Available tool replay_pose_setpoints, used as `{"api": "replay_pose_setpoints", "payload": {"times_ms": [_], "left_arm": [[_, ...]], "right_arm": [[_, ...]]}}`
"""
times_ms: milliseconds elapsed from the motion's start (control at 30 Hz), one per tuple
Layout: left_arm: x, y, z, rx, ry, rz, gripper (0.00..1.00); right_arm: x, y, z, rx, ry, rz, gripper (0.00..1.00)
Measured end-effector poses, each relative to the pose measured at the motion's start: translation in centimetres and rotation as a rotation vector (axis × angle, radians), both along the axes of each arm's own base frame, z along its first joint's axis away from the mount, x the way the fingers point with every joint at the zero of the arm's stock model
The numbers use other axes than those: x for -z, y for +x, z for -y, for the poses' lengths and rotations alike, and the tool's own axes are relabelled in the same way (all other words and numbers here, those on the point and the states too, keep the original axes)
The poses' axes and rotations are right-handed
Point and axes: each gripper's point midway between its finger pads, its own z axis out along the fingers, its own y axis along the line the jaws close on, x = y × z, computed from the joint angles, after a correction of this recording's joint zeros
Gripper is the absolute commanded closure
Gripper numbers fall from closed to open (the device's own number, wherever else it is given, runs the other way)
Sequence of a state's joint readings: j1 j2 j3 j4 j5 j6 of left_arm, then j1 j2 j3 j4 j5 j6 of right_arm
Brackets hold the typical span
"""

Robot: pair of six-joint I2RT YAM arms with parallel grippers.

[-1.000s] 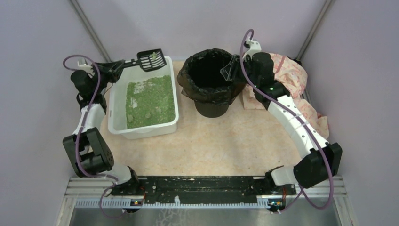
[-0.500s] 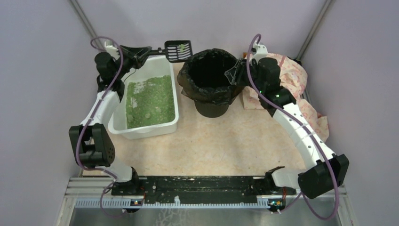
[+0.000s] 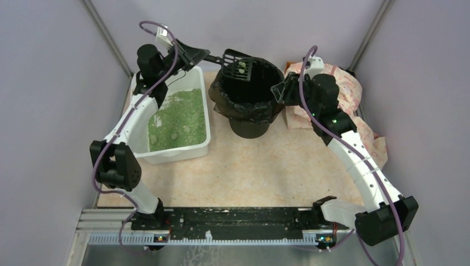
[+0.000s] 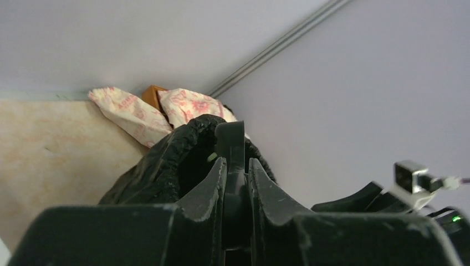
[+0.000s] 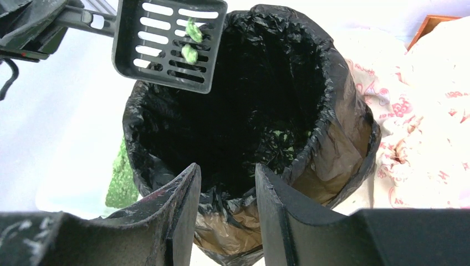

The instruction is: Clean the litter box

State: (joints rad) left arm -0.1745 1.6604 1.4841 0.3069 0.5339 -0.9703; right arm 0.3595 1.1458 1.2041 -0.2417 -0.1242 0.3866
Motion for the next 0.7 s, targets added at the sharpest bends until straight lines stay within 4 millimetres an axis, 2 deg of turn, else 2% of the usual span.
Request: {"api": "replay_pose_setpoints", "payload": {"times_ms": [267,433,600,700], "left_arm": [[-0.3,-1.5,4.2,0.04,0.367,0.263,1.0],[1.0,-2.6,6.9,0.07,0.56,0.407,1.0],[1.3,-4.1,9.1,0.119,0.687,0.533,1.0],[0.6,-4.5,9.5,0.116,0.71,0.572,1.0]], "right_arm": [[0.1,0.2,0.5,0.013,-0.001,-0.007,0.58],[0.1,0.1,0.4,0.008,0.002,-0.008,0.58],[0.2,0.1,0.4,0.004,0.004,-0.01,0.58],[0.3,0.1,0.2,-0.001,0.014,-0.015,0.58]]}}
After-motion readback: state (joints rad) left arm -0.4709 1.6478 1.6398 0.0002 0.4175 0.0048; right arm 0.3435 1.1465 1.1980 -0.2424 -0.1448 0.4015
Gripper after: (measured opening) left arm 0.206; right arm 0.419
